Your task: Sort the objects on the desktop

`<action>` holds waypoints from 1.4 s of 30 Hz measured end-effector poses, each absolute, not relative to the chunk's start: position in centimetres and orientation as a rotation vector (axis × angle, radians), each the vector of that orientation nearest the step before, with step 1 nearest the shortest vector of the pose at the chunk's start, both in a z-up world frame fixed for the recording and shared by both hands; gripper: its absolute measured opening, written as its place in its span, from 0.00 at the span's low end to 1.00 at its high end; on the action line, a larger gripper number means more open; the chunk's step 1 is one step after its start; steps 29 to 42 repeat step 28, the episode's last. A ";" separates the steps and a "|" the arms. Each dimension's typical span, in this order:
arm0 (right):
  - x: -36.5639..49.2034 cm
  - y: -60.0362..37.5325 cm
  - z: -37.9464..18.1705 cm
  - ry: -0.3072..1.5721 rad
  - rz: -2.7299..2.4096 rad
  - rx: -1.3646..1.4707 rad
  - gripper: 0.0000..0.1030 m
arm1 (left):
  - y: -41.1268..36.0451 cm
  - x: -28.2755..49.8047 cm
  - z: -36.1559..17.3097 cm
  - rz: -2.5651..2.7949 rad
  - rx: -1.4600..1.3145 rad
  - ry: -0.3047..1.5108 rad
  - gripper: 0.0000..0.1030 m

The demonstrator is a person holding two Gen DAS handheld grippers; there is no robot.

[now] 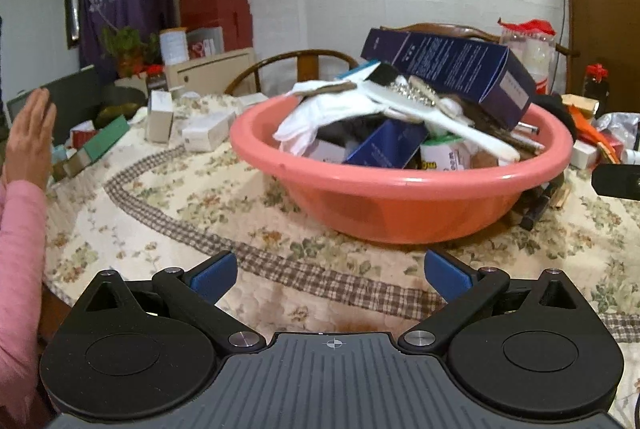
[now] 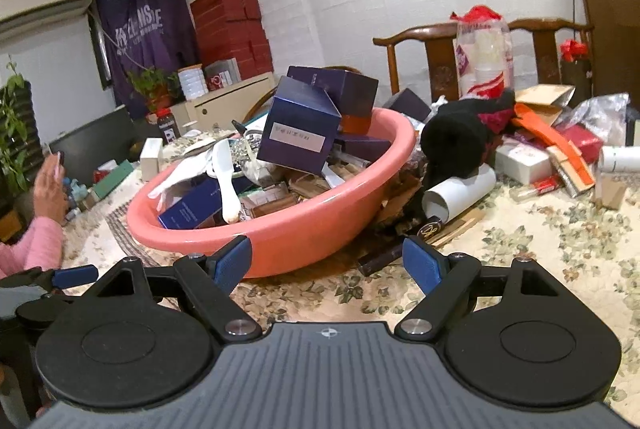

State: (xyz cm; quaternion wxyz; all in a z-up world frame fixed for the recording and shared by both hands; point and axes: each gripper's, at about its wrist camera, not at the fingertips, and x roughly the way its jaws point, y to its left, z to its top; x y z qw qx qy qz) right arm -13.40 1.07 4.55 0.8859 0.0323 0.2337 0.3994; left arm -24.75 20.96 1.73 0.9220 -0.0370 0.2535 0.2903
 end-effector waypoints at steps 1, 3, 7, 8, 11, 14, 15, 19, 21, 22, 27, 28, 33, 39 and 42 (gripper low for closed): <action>-13.6 1.1 4.6 0.477 0.828 0.058 0.83 | 21.0 -24.7 1.6 0.591 -0.081 0.523 1.00; -14.1 1.3 4.6 0.455 0.817 0.042 0.83 | 21.1 -24.7 1.4 0.586 -0.090 0.529 1.00; -14.8 1.7 4.5 0.424 0.814 0.014 0.85 | 21.1 -24.4 0.9 0.582 -0.089 0.544 1.00; -14.9 1.9 4.4 0.424 0.815 0.007 0.85 | 21.1 -24.4 0.7 0.580 -0.090 0.550 1.00; -15.1 2.3 4.0 0.423 0.818 -0.020 0.85 | 21.3 -24.1 0.2 0.576 -0.094 0.566 1.00; -15.1 2.6 3.6 0.433 0.826 -0.035 0.85 | 21.5 -23.8 -0.2 0.567 -0.100 0.583 1.00; -15.2 2.6 3.5 0.435 0.827 -0.038 0.85 | 21.5 -23.7 -0.4 0.564 -0.103 0.587 1.00; -15.4 2.9 3.1 0.437 0.831 -0.053 0.85 | 21.6 -23.4 -0.7 0.563 -0.103 0.593 1.00; -15.4 3.1 3.0 0.439 0.831 -0.058 0.85 | 21.6 -23.2 -0.8 0.570 -0.100 0.595 1.00; -15.5 3.2 2.9 0.441 0.832 -0.062 0.85 | 21.6 -23.1 -0.9 0.569 -0.099 0.595 1.00; -15.4 3.5 2.5 0.448 0.823 -0.081 0.85 | 21.7 -22.9 -1.0 0.565 -0.097 0.596 1.00; -15.4 3.6 2.5 0.451 0.823 -0.082 0.85 | 21.7 -22.9 -1.0 0.561 -0.097 0.596 1.00; -15.4 3.6 2.5 0.451 0.823 -0.082 0.85 | 21.7 -22.9 -1.0 0.561 -0.097 0.596 1.00; -15.4 3.6 2.5 0.451 0.823 -0.082 0.85 | 21.7 -22.9 -1.0 0.561 -0.097 0.596 1.00; -15.4 3.6 2.5 0.451 0.823 -0.082 0.85 | 21.7 -22.9 -1.0 0.561 -0.097 0.596 1.00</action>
